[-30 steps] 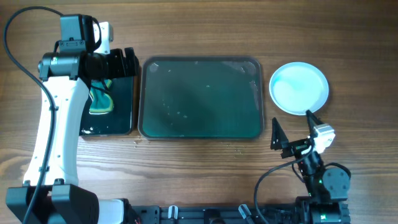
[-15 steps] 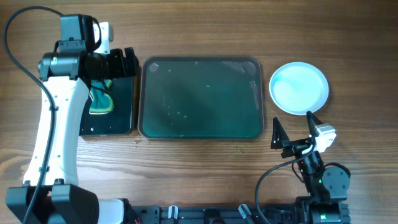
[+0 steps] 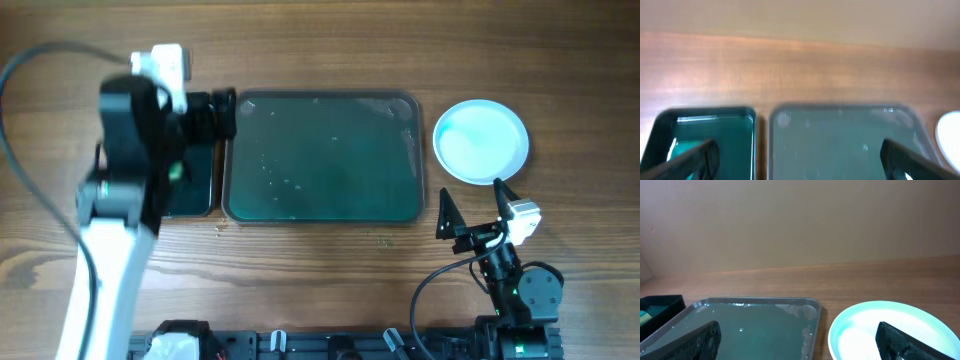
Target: Clean dirty plates on tray and stack at the side
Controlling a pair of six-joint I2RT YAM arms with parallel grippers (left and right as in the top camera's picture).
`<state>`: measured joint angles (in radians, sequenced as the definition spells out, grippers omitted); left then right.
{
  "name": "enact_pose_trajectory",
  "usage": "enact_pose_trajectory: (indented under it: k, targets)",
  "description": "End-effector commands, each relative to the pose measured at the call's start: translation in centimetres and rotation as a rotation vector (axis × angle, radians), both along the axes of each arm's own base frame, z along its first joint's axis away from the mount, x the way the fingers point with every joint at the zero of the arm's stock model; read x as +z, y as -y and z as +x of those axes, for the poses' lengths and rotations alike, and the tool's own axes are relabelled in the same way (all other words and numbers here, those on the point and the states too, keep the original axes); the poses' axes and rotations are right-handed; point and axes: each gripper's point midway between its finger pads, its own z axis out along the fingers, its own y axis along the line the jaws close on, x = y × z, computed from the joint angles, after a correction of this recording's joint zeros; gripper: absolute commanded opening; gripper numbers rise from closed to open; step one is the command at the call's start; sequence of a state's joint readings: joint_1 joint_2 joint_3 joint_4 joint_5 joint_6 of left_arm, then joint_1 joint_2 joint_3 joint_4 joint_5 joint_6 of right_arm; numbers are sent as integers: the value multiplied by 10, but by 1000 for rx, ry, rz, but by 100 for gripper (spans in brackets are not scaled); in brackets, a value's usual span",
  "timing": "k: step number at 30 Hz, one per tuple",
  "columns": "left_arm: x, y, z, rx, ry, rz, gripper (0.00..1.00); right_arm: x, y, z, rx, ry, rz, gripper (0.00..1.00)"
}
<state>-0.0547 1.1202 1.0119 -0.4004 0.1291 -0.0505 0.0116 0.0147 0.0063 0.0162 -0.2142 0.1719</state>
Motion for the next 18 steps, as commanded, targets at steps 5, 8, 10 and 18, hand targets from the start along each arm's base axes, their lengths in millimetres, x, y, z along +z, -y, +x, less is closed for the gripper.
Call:
enact_pose_trajectory:
  k: [5, 8, 10, 18]
  targets:
    - [-78, -4, -103, -9, 261, -29, 100, 2, 1, 0, -8, 7, 14, 100]
    - [-98, -8, -118, 7, 327, -34, 100, 2, 1, 0, -8, 7, 14, 100]
    - [-110, -12, -122, 23, 364, -36, 100, 2, 1, 0, -8, 7, 14, 100]
    - [-107, -26, -121, 92, 439, -19, 100, 2, 1, 0, -8, 7, 14, 100]
